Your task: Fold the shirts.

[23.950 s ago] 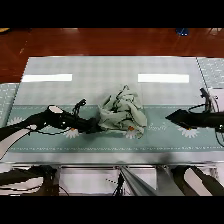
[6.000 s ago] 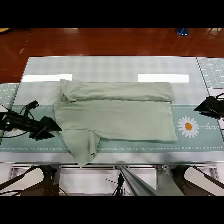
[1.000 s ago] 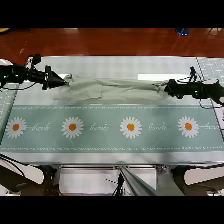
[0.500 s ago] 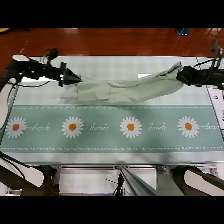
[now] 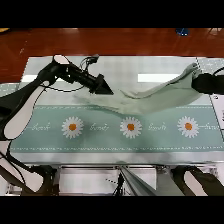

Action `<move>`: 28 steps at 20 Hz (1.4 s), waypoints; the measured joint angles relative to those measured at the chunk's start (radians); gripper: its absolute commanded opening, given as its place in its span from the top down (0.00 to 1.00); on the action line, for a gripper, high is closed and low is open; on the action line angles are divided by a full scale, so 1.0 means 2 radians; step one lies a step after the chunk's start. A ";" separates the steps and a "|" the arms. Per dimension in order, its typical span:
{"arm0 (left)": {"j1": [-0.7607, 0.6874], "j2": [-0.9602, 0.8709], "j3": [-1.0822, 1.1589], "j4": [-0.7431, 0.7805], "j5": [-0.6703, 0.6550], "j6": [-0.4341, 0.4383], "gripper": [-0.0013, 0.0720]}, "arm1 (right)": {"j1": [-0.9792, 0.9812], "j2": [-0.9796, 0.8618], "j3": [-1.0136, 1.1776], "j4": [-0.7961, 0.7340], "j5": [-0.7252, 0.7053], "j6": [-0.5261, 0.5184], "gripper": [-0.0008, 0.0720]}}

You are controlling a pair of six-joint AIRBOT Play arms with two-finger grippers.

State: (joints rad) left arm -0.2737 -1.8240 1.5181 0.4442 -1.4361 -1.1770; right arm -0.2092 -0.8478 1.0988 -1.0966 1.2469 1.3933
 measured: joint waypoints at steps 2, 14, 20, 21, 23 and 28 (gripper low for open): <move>-0.025 0.000 0.000 0.000 0.013 -0.001 0.95 | 0.001 0.024 0.000 -0.008 0.013 0.011 0.96; -0.177 -0.010 0.000 0.000 0.117 -0.033 0.95 | 0.002 0.123 0.000 -0.017 0.034 0.051 0.96; -0.235 -0.019 0.000 -0.001 0.226 -0.068 0.95 | 0.002 0.157 0.000 0.002 0.044 0.066 0.96; -0.245 -0.020 0.000 -0.001 0.244 -0.073 0.95 | 0.002 0.162 0.000 0.006 0.045 0.070 0.96; -0.264 -0.025 0.000 -0.001 0.278 -0.087 0.95 | 0.002 0.169 0.000 0.013 0.047 0.073 0.96; -0.269 -0.027 0.000 0.002 0.314 -0.102 0.96 | 0.002 0.175 0.000 0.014 0.047 0.078 0.96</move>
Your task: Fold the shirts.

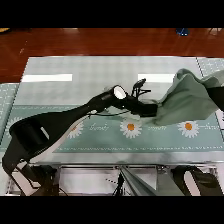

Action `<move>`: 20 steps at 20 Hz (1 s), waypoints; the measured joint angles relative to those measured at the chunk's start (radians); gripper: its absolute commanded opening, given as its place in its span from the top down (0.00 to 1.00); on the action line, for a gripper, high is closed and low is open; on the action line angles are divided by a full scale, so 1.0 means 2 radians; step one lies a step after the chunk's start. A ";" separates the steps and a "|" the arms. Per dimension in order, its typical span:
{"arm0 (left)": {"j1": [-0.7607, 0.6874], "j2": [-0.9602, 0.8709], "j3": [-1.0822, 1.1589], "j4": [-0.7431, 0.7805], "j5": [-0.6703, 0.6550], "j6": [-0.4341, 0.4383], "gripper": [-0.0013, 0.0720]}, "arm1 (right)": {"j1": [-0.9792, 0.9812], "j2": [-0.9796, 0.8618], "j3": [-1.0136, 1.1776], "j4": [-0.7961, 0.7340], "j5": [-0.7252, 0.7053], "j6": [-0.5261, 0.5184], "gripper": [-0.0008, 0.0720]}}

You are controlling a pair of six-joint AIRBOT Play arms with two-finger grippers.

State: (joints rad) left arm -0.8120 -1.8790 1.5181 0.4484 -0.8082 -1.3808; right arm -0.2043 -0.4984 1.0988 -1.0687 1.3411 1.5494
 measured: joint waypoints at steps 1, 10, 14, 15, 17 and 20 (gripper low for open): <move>0.011 0.006 0.000 0.003 -0.001 0.000 0.96 | 0.000 0.000 0.000 -0.002 0.000 0.000 0.96; 0.189 0.155 0.000 0.130 -0.082 0.003 0.96 | 0.000 -0.034 0.000 0.018 -0.036 -0.002 0.96; 0.281 0.229 0.000 0.151 -0.102 0.004 0.96 | 0.002 -0.079 0.000 0.053 -0.072 -0.014 0.96; 0.303 0.245 0.000 0.154 -0.107 0.004 0.95 | 0.007 -0.090 0.000 0.059 -0.079 -0.016 0.96; 0.339 0.268 0.000 0.158 -0.112 0.004 0.95 | 0.035 -0.110 0.000 0.065 -0.094 -0.019 0.96; 0.379 0.288 0.000 0.160 -0.127 0.006 0.95 | 0.103 -0.138 0.000 0.043 -0.127 -0.006 0.96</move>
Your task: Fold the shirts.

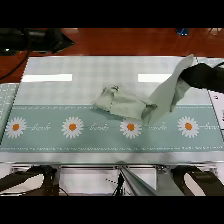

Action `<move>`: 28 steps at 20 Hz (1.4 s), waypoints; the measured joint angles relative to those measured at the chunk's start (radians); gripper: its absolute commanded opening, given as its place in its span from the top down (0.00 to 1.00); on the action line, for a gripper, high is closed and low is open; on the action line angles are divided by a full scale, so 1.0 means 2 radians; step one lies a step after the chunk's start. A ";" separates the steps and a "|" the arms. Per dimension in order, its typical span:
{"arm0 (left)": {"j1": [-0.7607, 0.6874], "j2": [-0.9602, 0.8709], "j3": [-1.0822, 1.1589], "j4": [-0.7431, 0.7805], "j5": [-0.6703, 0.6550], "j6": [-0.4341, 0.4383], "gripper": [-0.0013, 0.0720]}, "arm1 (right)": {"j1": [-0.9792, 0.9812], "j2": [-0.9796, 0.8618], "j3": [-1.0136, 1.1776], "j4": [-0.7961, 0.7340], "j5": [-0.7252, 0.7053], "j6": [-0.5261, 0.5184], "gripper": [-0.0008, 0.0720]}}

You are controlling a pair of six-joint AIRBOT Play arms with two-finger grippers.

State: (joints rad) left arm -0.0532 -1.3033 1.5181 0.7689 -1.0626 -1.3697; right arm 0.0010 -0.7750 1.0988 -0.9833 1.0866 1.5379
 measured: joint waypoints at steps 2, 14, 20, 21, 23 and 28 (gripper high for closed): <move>0.017 0.008 0.000 0.001 -0.014 0.002 0.95 | 0.045 -0.021 0.000 -0.023 -0.032 0.018 0.96; 0.038 0.023 0.000 0.001 -0.086 0.025 0.95 | 0.246 -0.232 0.000 -0.022 -0.264 0.064 0.82; 0.038 0.023 0.000 0.001 -0.100 0.032 0.95 | 0.279 -0.275 0.000 0.020 -0.356 0.068 0.38; 0.038 0.023 0.000 0.001 -0.101 0.034 0.95 | 0.274 -0.270 0.000 0.021 -0.359 0.068 0.38; 0.038 0.023 0.000 0.001 -0.102 0.036 0.95 | 0.252 -0.249 0.000 0.019 -0.357 0.068 0.37; 0.040 0.023 0.000 0.004 -0.104 0.045 0.95 | 0.140 -0.164 0.000 -0.108 -0.206 0.067 0.31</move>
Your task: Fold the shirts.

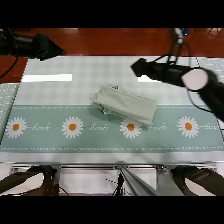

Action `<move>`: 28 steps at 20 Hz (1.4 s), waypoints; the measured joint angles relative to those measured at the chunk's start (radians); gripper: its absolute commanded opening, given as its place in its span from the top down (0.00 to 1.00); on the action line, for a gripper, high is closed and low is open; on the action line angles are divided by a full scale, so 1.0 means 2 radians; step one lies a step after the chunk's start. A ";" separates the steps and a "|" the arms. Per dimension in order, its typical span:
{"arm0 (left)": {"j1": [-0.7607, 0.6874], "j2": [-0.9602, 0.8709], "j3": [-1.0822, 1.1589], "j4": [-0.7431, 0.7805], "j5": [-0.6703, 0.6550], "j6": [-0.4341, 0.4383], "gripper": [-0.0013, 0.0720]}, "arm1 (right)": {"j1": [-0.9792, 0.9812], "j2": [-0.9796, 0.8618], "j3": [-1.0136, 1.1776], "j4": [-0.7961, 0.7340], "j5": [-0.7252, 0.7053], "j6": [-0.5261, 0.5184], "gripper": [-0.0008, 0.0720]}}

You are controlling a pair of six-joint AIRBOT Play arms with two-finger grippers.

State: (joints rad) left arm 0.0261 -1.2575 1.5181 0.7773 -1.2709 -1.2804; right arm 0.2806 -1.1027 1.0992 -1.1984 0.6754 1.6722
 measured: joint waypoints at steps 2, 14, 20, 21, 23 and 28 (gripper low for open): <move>0.002 0.000 0.000 0.015 -0.002 0.003 0.89 | -0.061 0.025 -0.002 -0.097 0.115 -0.006 0.31; 0.014 -0.001 0.000 0.200 -0.072 -0.043 0.53 | -0.285 0.043 -0.275 0.169 0.163 -0.181 0.16; -0.002 -0.001 0.000 0.216 -0.076 -0.068 0.53 | -0.169 -0.015 -0.320 0.342 0.011 -0.227 0.42; -0.007 -0.001 0.000 0.217 -0.076 -0.071 0.53 | -0.152 -0.027 -0.320 0.368 -0.010 -0.235 0.59; -0.015 -0.001 0.000 0.217 -0.078 -0.072 0.53 | -0.127 -0.044 -0.312 0.409 -0.043 -0.253 0.90; -0.024 -0.001 0.000 0.219 -0.078 -0.075 0.54 | -0.147 -0.032 -0.246 0.408 -0.014 -0.287 0.95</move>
State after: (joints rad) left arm -0.0227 -1.2602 1.5181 1.2156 -1.4265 -1.4296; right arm -0.0132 -1.1667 0.6071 -0.3824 0.6468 1.0988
